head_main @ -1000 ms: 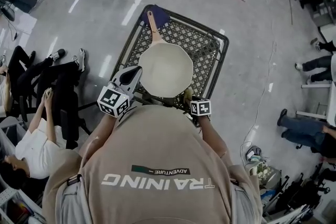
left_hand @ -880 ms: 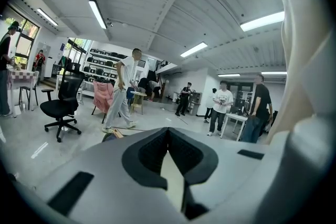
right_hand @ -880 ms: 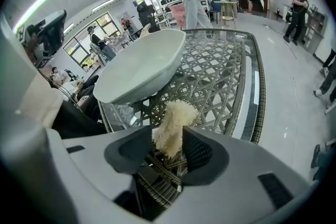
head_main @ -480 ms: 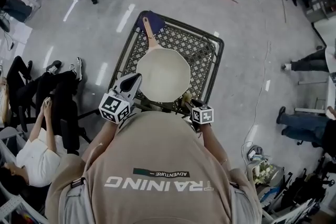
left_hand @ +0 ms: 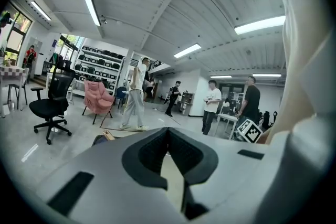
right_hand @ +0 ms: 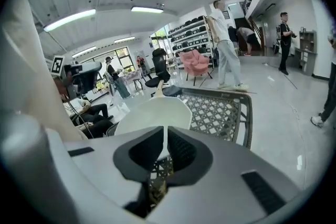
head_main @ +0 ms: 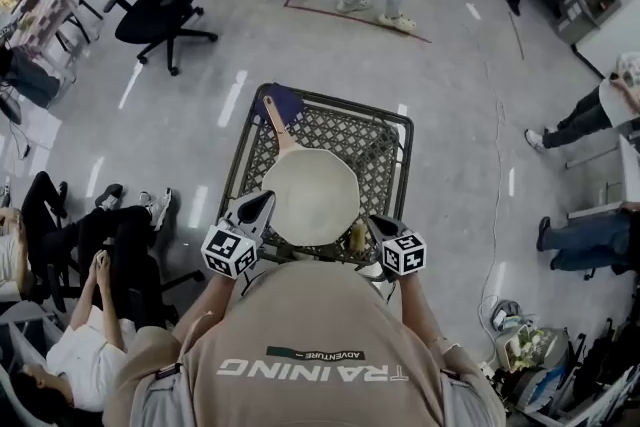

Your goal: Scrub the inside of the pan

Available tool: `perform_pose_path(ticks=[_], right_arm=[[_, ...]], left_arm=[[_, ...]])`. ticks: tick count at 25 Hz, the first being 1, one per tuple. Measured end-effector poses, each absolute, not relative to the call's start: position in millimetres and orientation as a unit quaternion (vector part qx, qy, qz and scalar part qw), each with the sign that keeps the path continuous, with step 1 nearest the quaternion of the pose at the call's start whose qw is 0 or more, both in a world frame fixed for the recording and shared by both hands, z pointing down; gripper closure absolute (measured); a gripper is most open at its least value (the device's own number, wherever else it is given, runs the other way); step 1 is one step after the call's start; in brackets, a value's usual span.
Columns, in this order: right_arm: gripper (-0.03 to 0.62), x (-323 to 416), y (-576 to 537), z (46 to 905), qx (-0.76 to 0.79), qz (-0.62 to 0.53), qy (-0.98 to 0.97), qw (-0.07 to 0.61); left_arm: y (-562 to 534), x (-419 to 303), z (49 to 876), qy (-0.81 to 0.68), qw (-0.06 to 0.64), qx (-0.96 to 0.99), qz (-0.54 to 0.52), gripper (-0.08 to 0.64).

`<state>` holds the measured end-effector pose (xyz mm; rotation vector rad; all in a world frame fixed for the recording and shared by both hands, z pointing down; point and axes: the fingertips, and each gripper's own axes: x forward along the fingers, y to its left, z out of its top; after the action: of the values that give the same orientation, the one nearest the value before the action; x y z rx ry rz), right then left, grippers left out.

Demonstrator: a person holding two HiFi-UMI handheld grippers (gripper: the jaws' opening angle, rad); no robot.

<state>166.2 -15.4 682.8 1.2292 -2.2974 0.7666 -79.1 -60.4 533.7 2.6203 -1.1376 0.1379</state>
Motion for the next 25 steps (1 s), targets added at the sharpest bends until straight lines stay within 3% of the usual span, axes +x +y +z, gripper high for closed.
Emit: perform_pose_path(ticks=[25], right_arm=[[0.575, 69, -50, 454, 0.274, 0.085, -0.957, 0.046]], left_arm=[[-76, -47, 445, -0.344, 0.055, 0.937, 0.016, 0.543]])
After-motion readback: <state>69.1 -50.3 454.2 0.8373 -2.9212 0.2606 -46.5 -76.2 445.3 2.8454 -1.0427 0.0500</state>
